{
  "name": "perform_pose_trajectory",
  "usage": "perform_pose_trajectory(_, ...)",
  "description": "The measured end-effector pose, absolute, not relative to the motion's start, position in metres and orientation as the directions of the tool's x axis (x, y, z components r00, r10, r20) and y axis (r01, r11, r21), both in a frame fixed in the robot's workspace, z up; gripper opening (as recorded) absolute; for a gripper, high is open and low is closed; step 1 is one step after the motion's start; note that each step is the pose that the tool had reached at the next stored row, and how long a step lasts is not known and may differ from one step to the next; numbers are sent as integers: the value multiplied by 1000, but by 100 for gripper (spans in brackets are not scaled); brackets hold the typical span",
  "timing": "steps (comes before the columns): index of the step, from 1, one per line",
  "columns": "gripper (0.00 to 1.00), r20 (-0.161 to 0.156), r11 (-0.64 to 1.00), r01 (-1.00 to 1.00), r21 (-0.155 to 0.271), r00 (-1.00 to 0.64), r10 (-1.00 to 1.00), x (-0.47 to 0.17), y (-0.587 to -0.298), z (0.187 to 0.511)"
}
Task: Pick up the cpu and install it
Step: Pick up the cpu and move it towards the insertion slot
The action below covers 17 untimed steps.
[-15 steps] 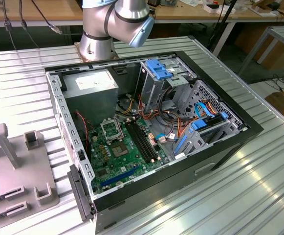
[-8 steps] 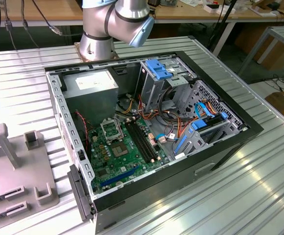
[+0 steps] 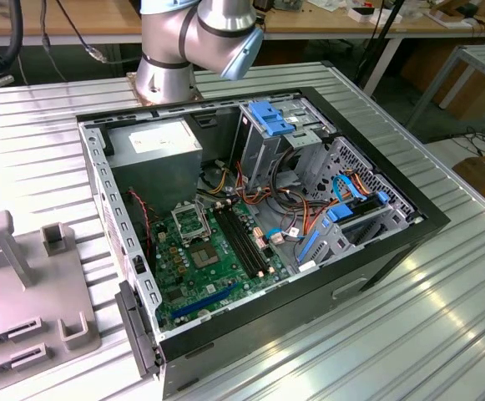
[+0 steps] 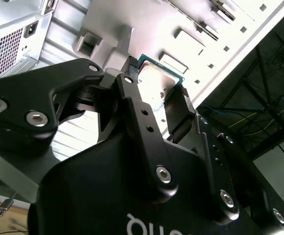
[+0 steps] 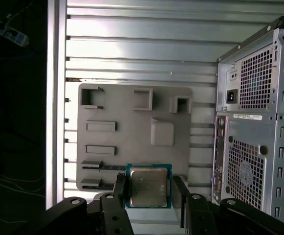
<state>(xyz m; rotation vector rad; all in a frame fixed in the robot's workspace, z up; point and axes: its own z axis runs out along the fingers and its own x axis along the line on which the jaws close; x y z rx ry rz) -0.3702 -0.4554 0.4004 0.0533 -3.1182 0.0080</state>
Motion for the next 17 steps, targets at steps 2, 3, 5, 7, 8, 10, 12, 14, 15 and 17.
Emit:
perform_pose_trajectory(2,47,24,999,-33,-5,-999,-33,-367,-456,400)
perform_pose_trajectory(3,47,24,999,-33,-5,-999,-33,-366,-456,400)
perform_pose_trajectory(5,47,26,999,-32,-5,-999,-32,-362,-456,400)
perform_pose_trajectory(7,47,27,1000,-31,-5,-999,-31,-358,-456,400)
perform_pose_trajectory(8,47,28,1000,-30,-5,-999,-30,-356,-456,400)
perform_pose_trajectory(10,47,29,1000,-30,-5,-999,-29,-353,-456,400)
perform_pose_trajectory(12,47,30,1000,-29,-5,-999,-29,-350,-456,400)
perform_pose_trajectory(14,47,31,1000,-28,-4,-999,-28,-347,-456,400)
perform_pose_trajectory(15,47,32,1000,-27,-4,-999,-27,-345,-456,400)
perform_pose_trajectory(17,47,34,1000,-26,-4,-999,-26,-340,-456,400)
